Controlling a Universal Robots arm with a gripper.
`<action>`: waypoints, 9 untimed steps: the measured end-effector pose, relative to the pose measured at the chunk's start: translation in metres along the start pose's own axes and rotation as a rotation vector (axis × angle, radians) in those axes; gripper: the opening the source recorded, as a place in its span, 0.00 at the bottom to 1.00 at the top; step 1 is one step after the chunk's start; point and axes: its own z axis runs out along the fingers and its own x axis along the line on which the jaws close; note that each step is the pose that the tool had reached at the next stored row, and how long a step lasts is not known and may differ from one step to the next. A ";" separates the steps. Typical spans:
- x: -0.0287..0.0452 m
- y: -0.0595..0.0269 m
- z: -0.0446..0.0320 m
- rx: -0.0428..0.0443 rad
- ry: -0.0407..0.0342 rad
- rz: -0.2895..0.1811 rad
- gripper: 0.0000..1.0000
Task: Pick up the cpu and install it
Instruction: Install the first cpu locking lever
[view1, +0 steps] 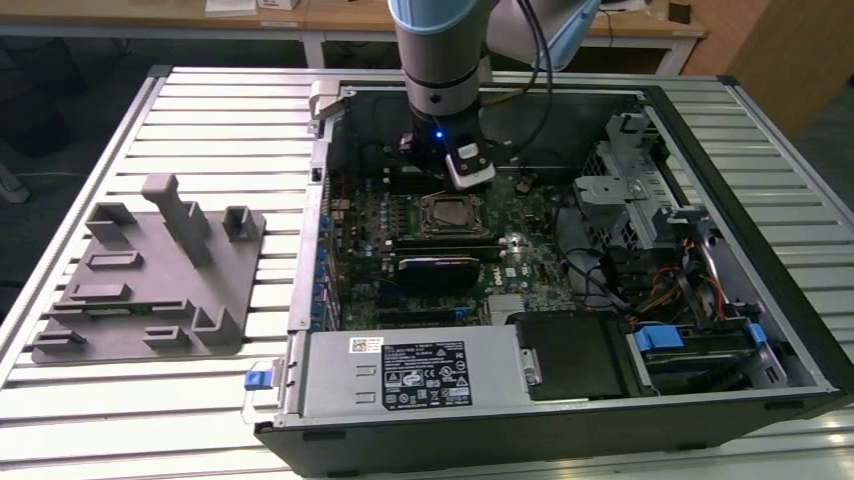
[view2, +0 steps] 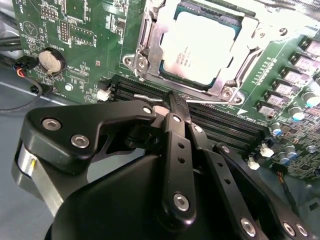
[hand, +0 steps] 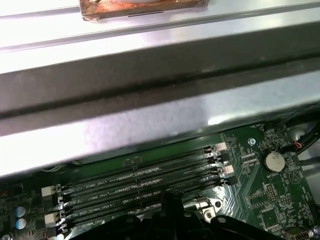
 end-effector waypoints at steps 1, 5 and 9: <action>0.0002 0.0007 0.0003 0.0001 -0.0003 0.002 0.11; 0.0007 0.0018 0.0016 0.0022 -0.0061 0.025 0.11; 0.0007 0.0017 0.0026 0.0056 -0.0137 0.056 0.11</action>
